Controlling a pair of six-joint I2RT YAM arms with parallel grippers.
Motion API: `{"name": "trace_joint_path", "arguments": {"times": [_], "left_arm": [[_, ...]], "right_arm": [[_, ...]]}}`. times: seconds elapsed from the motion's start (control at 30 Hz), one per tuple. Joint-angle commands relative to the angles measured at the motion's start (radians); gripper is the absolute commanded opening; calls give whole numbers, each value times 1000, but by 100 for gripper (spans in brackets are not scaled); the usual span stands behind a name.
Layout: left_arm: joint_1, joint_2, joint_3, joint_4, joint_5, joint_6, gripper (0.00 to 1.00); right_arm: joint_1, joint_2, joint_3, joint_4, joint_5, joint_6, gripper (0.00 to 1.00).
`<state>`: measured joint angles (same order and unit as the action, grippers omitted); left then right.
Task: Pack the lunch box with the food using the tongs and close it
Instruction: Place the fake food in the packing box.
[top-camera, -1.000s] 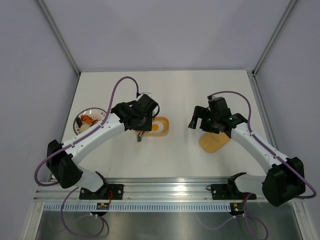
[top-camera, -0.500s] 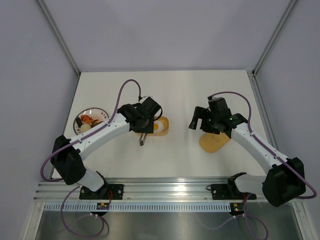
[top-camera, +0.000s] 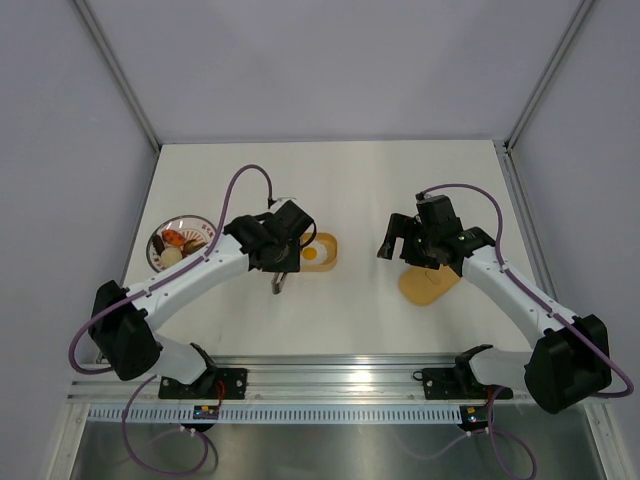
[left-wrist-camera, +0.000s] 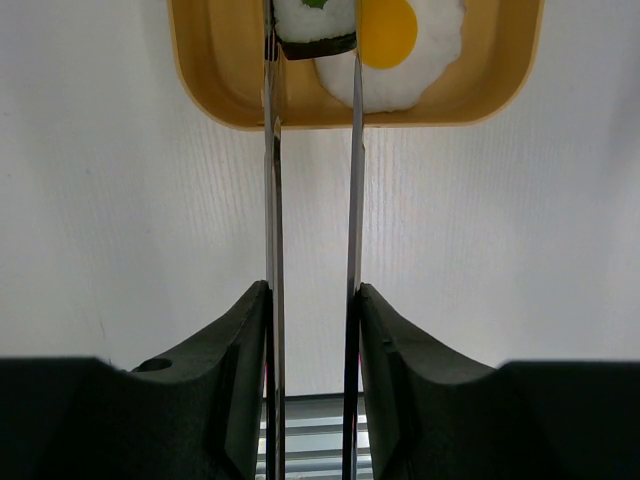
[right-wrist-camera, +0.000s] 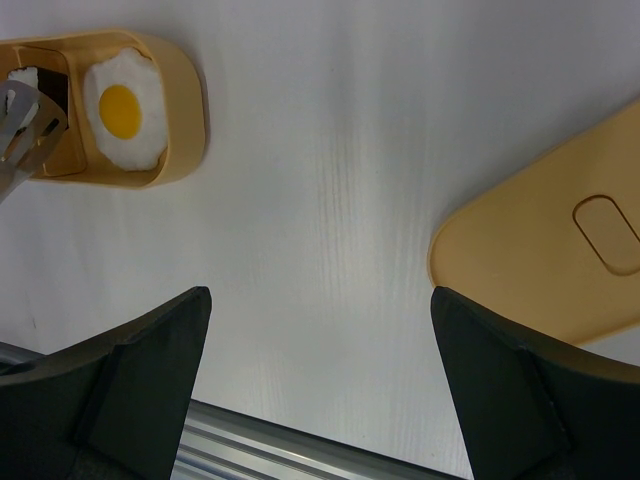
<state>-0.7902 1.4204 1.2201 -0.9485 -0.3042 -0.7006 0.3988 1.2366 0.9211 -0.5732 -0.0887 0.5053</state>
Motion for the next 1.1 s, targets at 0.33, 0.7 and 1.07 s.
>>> {"name": "trace_joint_path", "arguments": {"times": [0.33,0.7,1.07], "left_arm": [[-1,48,13,82,-44,4,15],[-3,49,36,59,-29,13,47],[-15,48,81,33,-21,21,51]], "right_arm": [[-5,-48,-5,-7,17,10,99],[-5,-49,1,-8,18,9,99],[-5,-55,5,-17,20,10,99]]}}
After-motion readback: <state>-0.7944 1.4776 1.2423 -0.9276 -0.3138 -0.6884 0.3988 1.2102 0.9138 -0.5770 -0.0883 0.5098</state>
